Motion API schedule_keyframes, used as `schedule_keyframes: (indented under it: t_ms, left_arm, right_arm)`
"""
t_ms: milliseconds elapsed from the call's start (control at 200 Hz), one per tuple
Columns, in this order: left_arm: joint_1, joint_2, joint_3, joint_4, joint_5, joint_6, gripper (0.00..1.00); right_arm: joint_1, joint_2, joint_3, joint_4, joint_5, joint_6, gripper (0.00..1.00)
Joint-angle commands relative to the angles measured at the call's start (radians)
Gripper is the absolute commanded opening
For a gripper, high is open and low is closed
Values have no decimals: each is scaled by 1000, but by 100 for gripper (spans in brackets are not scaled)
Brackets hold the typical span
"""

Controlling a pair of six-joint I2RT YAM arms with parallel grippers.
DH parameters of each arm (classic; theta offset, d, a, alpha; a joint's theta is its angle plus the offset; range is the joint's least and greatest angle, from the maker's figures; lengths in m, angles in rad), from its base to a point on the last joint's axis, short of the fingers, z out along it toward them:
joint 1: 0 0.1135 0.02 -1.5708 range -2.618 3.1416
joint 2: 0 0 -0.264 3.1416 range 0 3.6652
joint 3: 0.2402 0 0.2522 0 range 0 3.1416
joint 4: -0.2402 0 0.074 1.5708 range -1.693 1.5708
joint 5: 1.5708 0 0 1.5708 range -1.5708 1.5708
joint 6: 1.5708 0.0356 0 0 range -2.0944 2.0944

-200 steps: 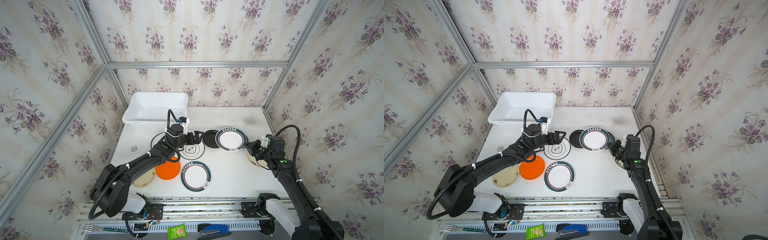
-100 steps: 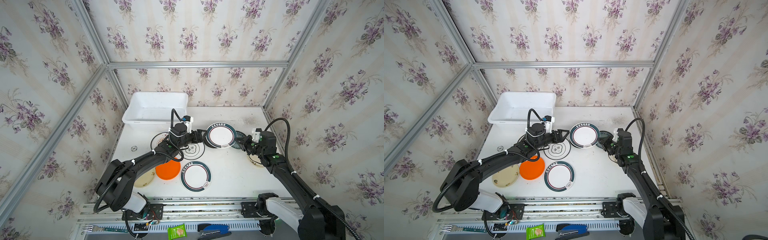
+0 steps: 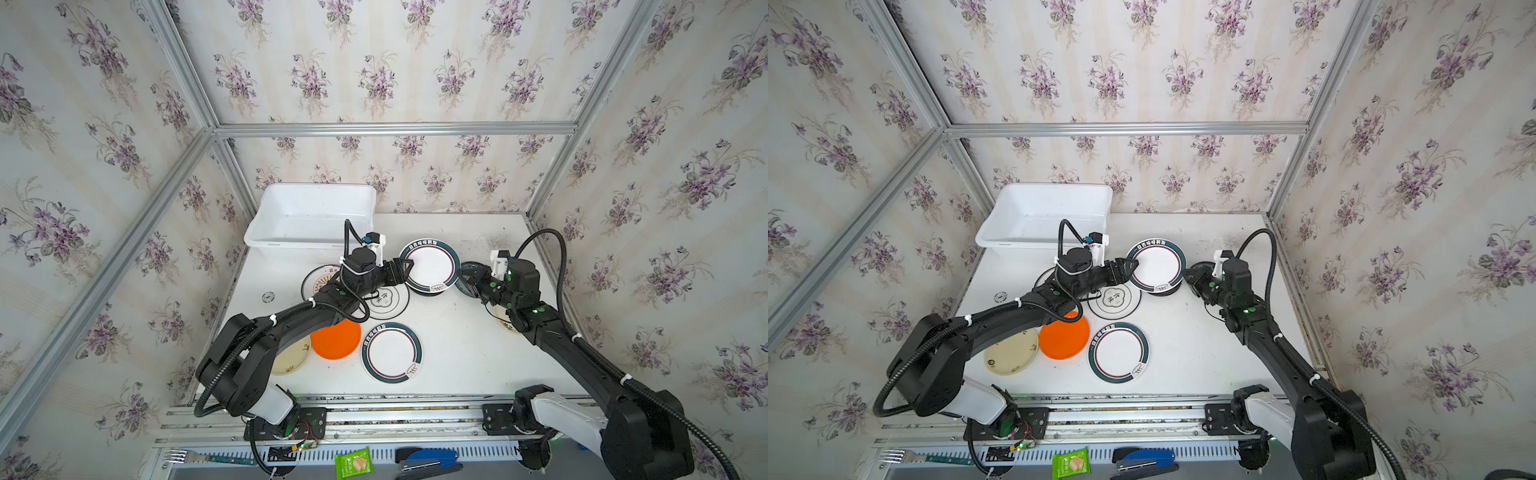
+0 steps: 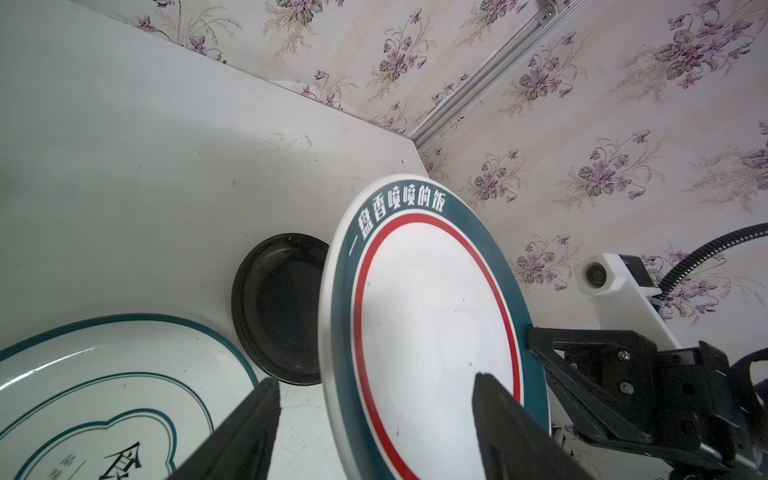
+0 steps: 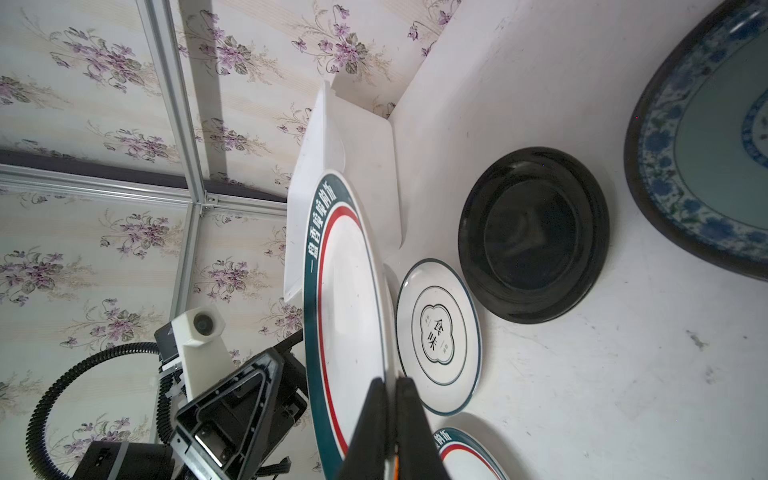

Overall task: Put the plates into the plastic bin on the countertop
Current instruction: 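Grasp the upright plate rim with the left gripper from the right gripper, then carry the plate over the white bin with the left gripper while the right gripper withdraws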

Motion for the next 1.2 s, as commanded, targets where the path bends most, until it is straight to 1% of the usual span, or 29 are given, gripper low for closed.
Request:
schedule_keyframes:
  t_ms: [0, 130, 145, 215, 285, 340, 375, 430, 500, 575, 660, 705, 745, 845, 885, 934, 949, 974, 1044, 1164, 1194]
  left_arm:
    - [0, 6, 4, 64, 32, -22, 63]
    - [1, 9, 5, 72, 38, -32, 56]
    - [0, 9, 5, 73, 39, -32, 52]
    - [1, 12, 7, 75, 45, -37, 45]
    - [1, 15, 9, 83, 53, -42, 33]
    - [1, 21, 11, 86, 58, -46, 31]
    - [1, 26, 13, 89, 59, -39, 28]
    - [1, 35, 23, 84, 89, -25, 22]
    - [1, 39, 27, 82, 92, -24, 10]
    - [1, 39, 31, 80, 93, -24, 7]
    - [0, 36, 32, 76, 87, -19, 0]
    - [3, 35, 32, 72, 83, -17, 0]
    - [3, 33, 33, 67, 78, -14, 0]
    - [6, 31, 39, 52, 70, -2, 0]
    - [7, 29, 43, 46, 70, 5, 0]
    - [10, 27, 49, 34, 70, 16, 0]
    - [10, 26, 51, 30, 45, 20, 0]
    - [13, 25, 52, 25, 37, 25, 0]
    - [21, 19, 53, 19, 25, 29, 0]
    - [40, 13, 57, 13, 10, 41, 0]
    - [46, 10, 60, 9, 9, 46, 0]
  right_arm:
    - [8, 13, 3, 108, 7, 13, 0]
    - [12, 24, -1, 135, 1, 21, 0]
    - [12, 25, 0, 136, 1, 20, 0]
    - [14, 29, 4, 137, -3, 16, 0]
    - [15, 32, 4, 136, -5, 12, 0]
    - [16, 35, 2, 139, -6, 6, 0]
    - [18, 39, 4, 141, -9, 0, 0]
    - [22, 47, 7, 136, -15, -7, 0]
    - [25, 61, 7, 140, -23, -11, 0]
    - [27, 69, 4, 146, -32, -13, 0]
    - [28, 68, 4, 144, -34, -24, 0]
    - [28, 63, 6, 135, -32, -34, 0]
    - [28, 55, 10, 121, -28, -42, 7]
    - [28, 32, 12, 97, -13, -70, 35]
    - [28, 23, 12, 88, -5, -84, 45]
    - [28, 13, 13, 71, 4, -97, 55]
    - [28, 10, 13, 66, 8, -102, 58]
    - [28, 7, 14, 58, 9, -108, 63]
    - [27, 3, 19, 44, 13, -123, 72]
    - [27, 3, 25, 38, 6, -143, 80]
    - [27, 3, 24, 38, 5, -148, 81]
